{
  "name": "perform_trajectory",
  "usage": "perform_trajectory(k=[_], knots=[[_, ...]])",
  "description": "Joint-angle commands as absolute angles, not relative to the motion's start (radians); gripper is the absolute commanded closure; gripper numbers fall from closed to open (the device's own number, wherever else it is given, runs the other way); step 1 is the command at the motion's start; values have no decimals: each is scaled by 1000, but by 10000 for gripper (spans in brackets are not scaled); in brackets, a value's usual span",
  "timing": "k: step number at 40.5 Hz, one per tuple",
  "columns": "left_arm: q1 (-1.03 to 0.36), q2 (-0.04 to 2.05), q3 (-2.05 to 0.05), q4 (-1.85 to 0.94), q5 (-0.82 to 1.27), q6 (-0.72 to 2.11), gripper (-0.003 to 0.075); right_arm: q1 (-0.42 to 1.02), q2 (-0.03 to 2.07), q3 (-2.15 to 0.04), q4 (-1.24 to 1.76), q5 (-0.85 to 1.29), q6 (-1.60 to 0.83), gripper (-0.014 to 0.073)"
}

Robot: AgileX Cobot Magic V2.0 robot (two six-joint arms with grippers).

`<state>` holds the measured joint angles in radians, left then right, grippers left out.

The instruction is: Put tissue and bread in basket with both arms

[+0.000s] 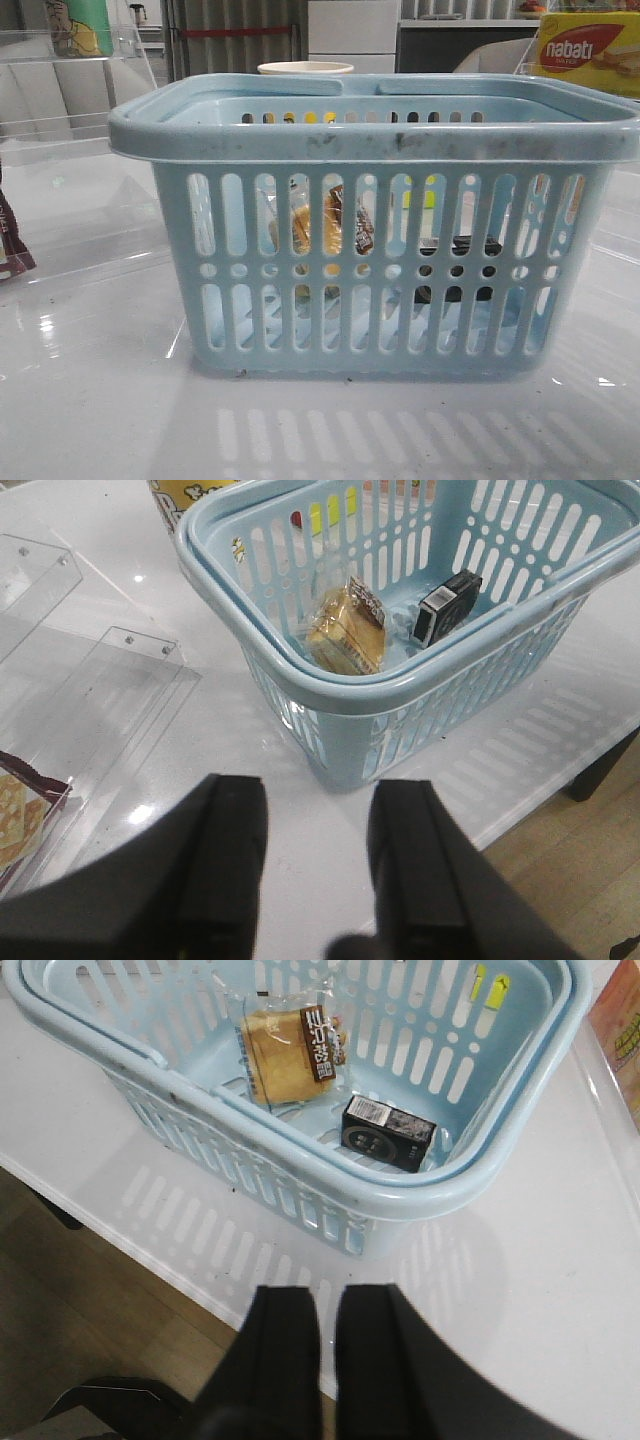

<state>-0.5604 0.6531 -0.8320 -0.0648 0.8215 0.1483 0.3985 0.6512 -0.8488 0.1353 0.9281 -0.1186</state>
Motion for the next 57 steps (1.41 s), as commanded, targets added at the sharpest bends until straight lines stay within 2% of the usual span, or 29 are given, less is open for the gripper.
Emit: perform_trajectory(k=[1, 3, 5, 57], knots=[[-563, 655, -859, -70, 740, 135, 542, 397, 651, -873, 128, 869, -116, 538], [-563, 655, -859, -70, 740, 135, 588, 397, 651, -873, 128, 869, -116, 573], [-563, 655, -859, -70, 740, 135, 631, 397, 651, -873, 128, 869, -116, 565], [-563, 655, -859, -52, 711, 135, 627, 397, 651, -873, 128, 877, -116, 566]])
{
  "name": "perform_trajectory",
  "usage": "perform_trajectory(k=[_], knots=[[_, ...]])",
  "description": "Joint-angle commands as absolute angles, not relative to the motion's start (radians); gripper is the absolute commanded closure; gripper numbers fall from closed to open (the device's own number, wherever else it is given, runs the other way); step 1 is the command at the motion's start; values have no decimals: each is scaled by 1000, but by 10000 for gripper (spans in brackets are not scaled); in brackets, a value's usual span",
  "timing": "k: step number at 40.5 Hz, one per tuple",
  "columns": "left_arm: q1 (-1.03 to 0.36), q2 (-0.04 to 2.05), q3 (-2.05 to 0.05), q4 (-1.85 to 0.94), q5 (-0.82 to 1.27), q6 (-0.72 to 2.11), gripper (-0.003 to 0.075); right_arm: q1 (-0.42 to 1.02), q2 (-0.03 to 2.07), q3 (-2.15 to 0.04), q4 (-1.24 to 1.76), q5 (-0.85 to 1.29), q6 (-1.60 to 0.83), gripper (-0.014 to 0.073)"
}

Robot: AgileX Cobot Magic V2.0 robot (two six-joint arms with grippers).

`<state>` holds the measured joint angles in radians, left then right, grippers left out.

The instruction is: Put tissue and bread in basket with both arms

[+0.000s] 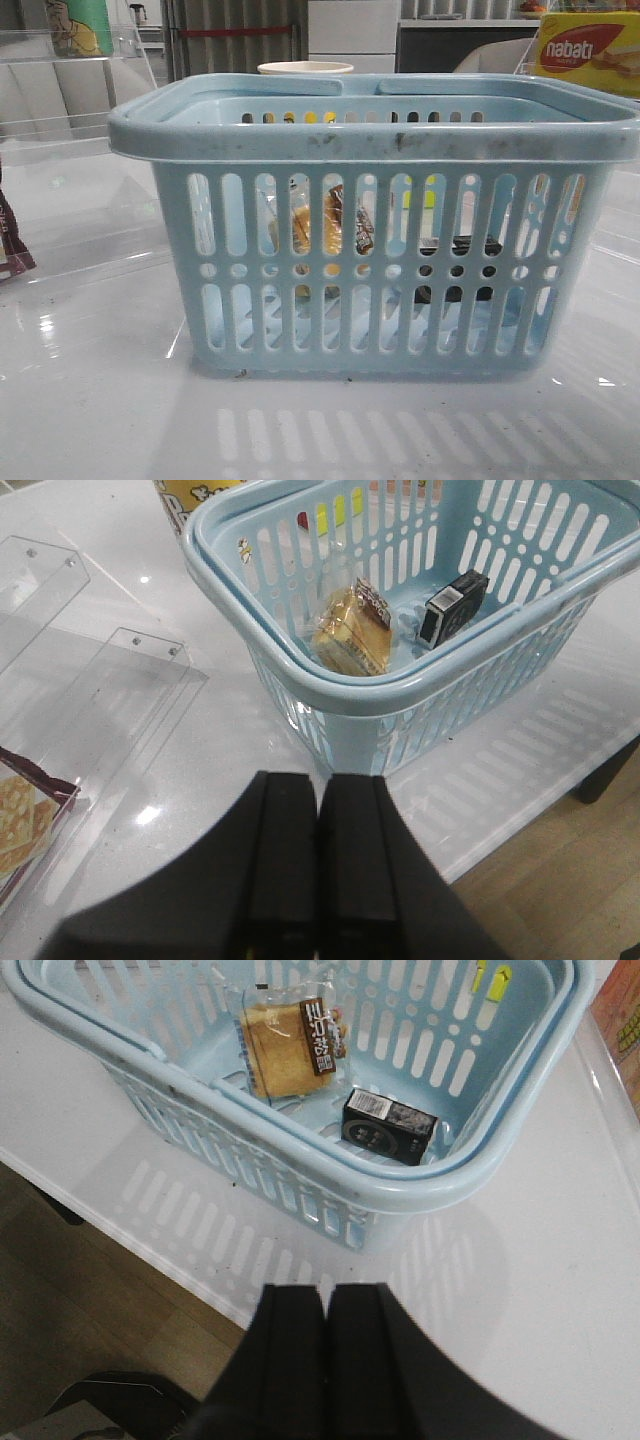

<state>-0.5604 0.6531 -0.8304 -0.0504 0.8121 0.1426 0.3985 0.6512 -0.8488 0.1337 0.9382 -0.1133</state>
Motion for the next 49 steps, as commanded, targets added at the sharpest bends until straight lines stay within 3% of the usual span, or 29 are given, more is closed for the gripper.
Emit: perform_trajectory(k=[1, 12, 32, 41, 49], knots=[[-563, 655, -859, -52, 705, 135, 627, 397, 651, -873, 128, 877, -116, 566], [-553, 623, -824, -5, 604, 135, 627, 397, 651, -873, 128, 877, -116, 566], [-148, 142, -197, -21, 52, 135, 627, 397, 651, -873, 128, 878, -116, 566], [-67, 23, -8, -66, -130, 135, 627, 397, 651, -873, 128, 878, -116, 566], [-38, -25, 13, -71, -114, 135, 627, 397, 652, -873, 128, 878, -116, 566]])
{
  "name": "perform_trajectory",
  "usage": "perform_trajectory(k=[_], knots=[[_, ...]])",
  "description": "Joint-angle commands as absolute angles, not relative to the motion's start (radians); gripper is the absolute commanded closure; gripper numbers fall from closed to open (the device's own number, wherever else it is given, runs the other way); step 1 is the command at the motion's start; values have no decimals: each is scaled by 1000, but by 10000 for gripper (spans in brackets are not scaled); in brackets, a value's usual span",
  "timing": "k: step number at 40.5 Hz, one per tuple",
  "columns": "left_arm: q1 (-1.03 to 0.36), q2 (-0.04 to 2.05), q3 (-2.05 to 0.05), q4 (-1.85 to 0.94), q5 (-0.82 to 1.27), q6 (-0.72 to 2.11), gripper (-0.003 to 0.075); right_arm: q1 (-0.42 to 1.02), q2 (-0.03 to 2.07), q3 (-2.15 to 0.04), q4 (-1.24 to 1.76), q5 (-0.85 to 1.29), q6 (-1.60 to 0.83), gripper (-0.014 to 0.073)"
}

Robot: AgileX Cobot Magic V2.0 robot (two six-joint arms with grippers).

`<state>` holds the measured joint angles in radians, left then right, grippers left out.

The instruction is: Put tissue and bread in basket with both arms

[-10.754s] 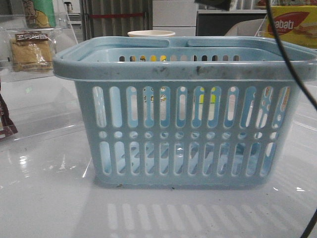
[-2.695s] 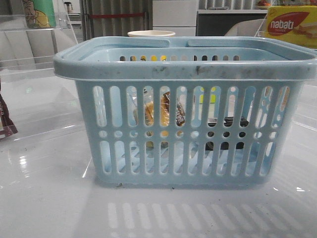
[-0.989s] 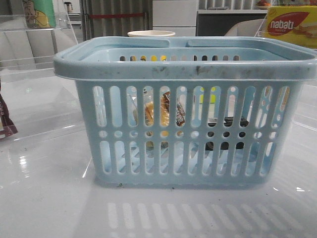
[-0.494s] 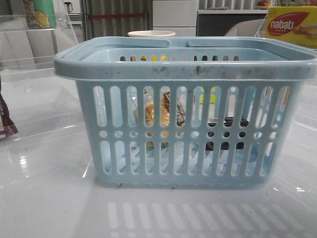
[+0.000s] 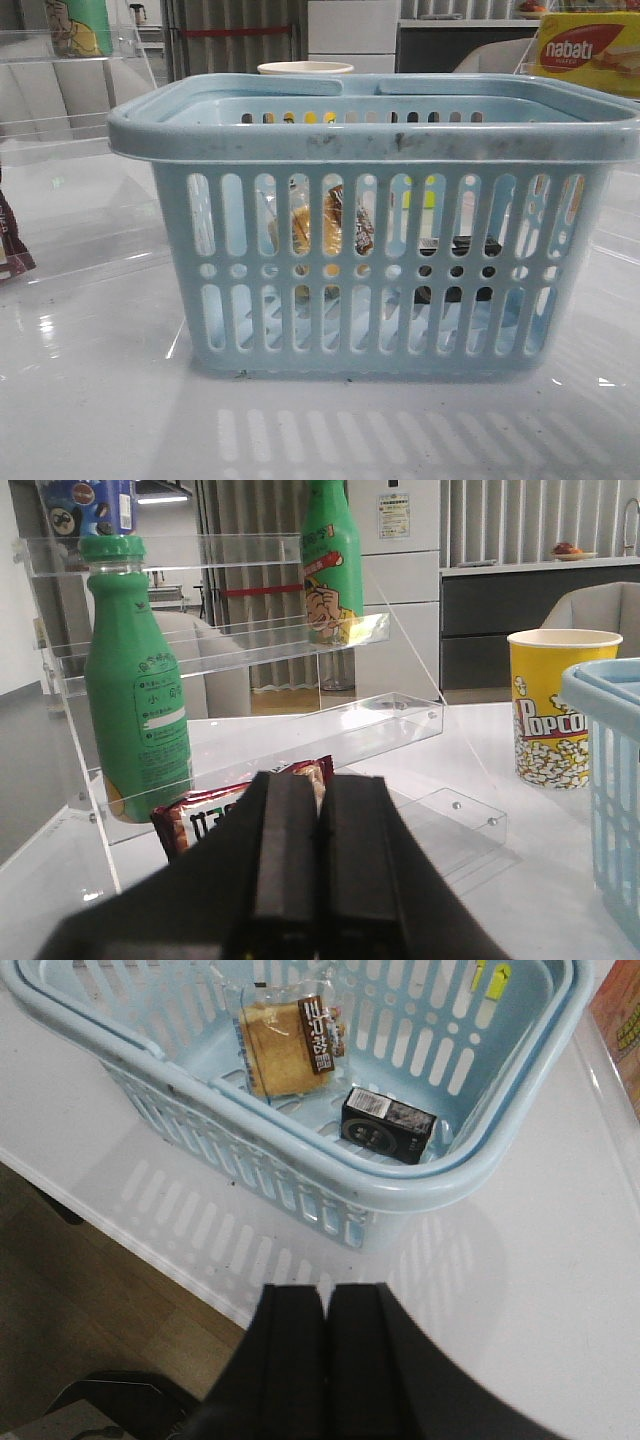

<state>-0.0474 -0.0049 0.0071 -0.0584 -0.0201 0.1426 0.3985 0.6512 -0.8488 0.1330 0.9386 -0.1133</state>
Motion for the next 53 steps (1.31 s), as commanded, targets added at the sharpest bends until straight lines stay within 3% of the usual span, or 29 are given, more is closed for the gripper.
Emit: perform_trajectory(k=[1, 47, 53], knots=[[-36, -23, 13, -71, -115, 135, 627, 397, 652, -873, 128, 879, -116, 566], [-38, -21, 13, -71, -98, 135, 627, 398, 640, -861, 129, 871, -116, 566], [-38, -21, 13, -71, -98, 135, 627, 277, 555, -766, 120, 708, -116, 566]])
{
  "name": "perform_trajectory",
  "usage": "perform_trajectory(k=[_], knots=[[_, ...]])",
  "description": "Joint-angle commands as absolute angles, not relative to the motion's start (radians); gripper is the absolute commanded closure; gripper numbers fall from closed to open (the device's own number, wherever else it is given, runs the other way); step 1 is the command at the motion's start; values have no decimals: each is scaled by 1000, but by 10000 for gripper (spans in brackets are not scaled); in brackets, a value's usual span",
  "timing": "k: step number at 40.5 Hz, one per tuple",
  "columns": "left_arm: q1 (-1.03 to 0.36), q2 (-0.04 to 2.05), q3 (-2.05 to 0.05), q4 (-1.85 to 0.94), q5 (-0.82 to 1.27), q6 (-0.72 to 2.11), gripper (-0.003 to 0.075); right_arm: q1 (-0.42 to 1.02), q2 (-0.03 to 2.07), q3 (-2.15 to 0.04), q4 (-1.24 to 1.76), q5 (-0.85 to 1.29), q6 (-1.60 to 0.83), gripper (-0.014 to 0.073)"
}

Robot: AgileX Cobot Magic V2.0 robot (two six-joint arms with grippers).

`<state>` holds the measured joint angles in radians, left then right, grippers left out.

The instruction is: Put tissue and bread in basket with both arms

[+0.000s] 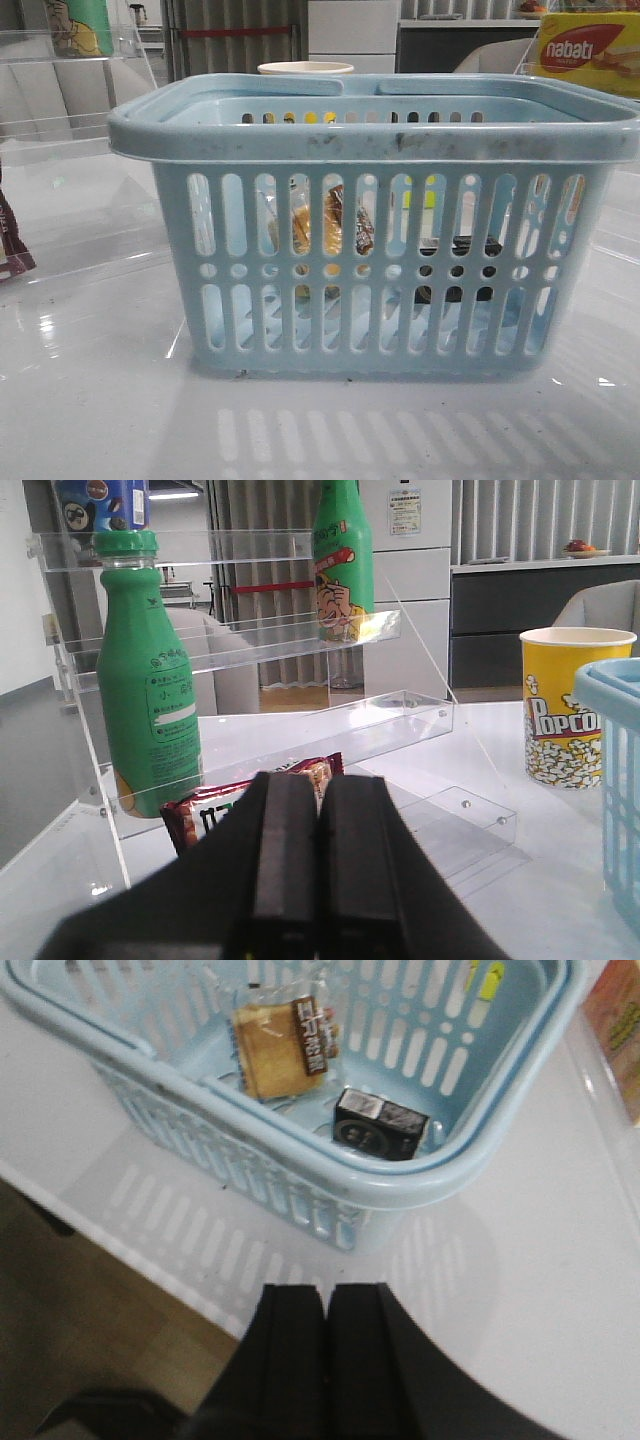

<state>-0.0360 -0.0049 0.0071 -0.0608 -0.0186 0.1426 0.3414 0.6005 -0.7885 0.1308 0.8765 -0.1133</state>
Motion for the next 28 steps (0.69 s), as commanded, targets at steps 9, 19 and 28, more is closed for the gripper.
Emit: perform_trajectory(k=[9, 19, 28], knots=[[-38, -21, 13, -71, -98, 135, 627, 76, 321, -478, 120, 317, -116, 566], [-38, -21, 13, -71, -98, 135, 627, 7, 121, -177, 120, 45, -116, 566], [-38, -21, 13, -71, -98, 135, 627, -3, 11, -15, 120, -36, -116, 566]])
